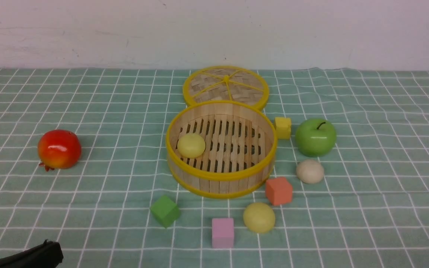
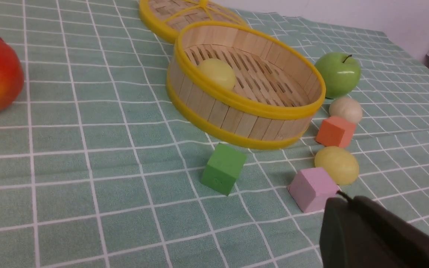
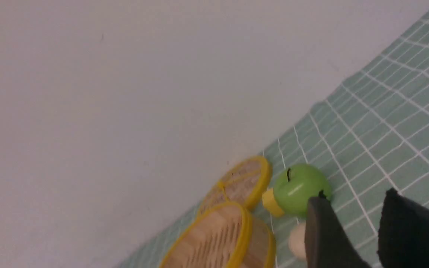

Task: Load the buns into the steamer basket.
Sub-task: Use the right arm to grab a steamed stuffed bun

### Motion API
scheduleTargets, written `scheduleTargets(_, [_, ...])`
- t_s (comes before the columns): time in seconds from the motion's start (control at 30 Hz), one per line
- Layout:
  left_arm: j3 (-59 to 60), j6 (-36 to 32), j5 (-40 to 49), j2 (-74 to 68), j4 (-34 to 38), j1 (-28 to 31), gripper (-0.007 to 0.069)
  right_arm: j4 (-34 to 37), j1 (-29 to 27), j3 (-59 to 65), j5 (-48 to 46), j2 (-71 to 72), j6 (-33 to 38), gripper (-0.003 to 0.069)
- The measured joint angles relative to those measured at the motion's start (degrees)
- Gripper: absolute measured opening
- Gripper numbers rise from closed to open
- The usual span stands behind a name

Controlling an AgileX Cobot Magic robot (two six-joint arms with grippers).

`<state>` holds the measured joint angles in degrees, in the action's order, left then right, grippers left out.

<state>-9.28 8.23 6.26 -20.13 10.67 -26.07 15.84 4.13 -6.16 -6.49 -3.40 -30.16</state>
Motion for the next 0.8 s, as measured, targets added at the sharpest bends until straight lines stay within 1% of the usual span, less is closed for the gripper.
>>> scheduleTargets(0.03, [0.0, 0.0, 0.0, 0.0, 0.0, 0.0, -0.0014, -2.8, 2.1, -4.4, -4.8, -3.1, 0.8, 0.0208])
scheduleTargets(0.1, [0.0, 0.0, 0.0, 0.0, 0.0, 0.0, -0.0014, -6.6, 6.7, -12.9, -13.9, -10.9, 4.8, 0.0188])
scheduleTargets(0.13, [0.0, 0.0, 0.0, 0.0, 0.0, 0.0, -0.0014, -7.0, 6.7, -12.9, -14.9, -11.8, 5.4, 0.0185])
scheduleTargets(0.17, [0.0, 0.0, 0.0, 0.0, 0.0, 0.0, -0.0014, -9.1, 10.6, -20.0, -22.5, -19.2, 9.8, 0.0167])
scheduleTargets(0.2, [0.0, 0.0, 0.0, 0.0, 0.0, 0.0, -0.0014, -10.5, 13.5, -25.0, -27.1, -25.0, 12.3, 0.0152])
scheduleTargets(0.23, [0.0, 0.0, 0.0, 0.0, 0.0, 0.0, -0.0014, -11.4, 15.3, -27.4, -30.6, -28.0, 14.0, 0.0143])
scheduleTargets(0.3, [0.0, 0.0, 0.0, 0.0, 0.0, 0.0, -0.0013, -13.4, 18.9, -35.1, -38.2, -38.7, 17.2, 0.0112])
scheduleTargets(0.33, [0.0, 0.0, 0.0, 0.0, 0.0, 0.0, -0.0013, -14.2, 20.3, -38.2, -40.3, -42.4, 18.0, 0.0101])
scheduleTargets(0.43, [0.0, 0.0, 0.0, 0.0, 0.0, 0.0, -0.0013, -15.3, 22.8, -45.7, -44.5, -54.7, 21.3, 0.0063])
scheduleTargets(0.47, [0.0, 0.0, 0.0, 0.0, 0.0, 0.0, -0.0013, -15.3, 22.9, -46.2, -44.7, -55.6, 21.6, 0.0063])
scheduleTargets(0.5, [0.0, 0.0, 0.0, 0.0, 0.0, 0.0, -0.0013, -14.7, 23.3, -49.6, -45.8, -61.2, 23.8, 0.0048])
scheduleTargets(0.57, [0.0, 0.0, 0.0, 0.0, 0.0, 0.0, -0.0013, -12.8, 23.4, -54.3, -47.3, -68.8, 27.6, 0.0036])
scheduleTargets(0.63, [0.0, 0.0, 0.0, 0.0, 0.0, 0.0, -0.0013, -9.9, 23.4, -58.4, -48.7, -76.0, 30.9, 0.0031])
scheduleTargets(0.67, [0.0, 0.0, 0.0, 0.0, 0.0, 0.0, -0.0013, -7.5, 23.4, -61.4, -49.3, -80.6, 33.8, 0.0030])
scheduleTargets(0.7, [0.0, 0.0, 0.0, 0.0, 0.0, 0.0, -0.0013, -6.9, 23.4, -62.2, -49.5, -81.3, 34.1, 0.0030])
scheduleTargets(0.73, [0.0, 0.0, 0.0, 0.0, 0.0, 0.0, -0.0013, -5.1, 23.5, -64.8, -49.5, -85.4, 35.9, 0.0030])
scheduleTargets(0.8, [0.0, 0.0, 0.0, 0.0, 0.0, 0.0, -0.0013, -4.1, 24.0, -68.2, -49.7, -90.5, 36.7, 0.0030])
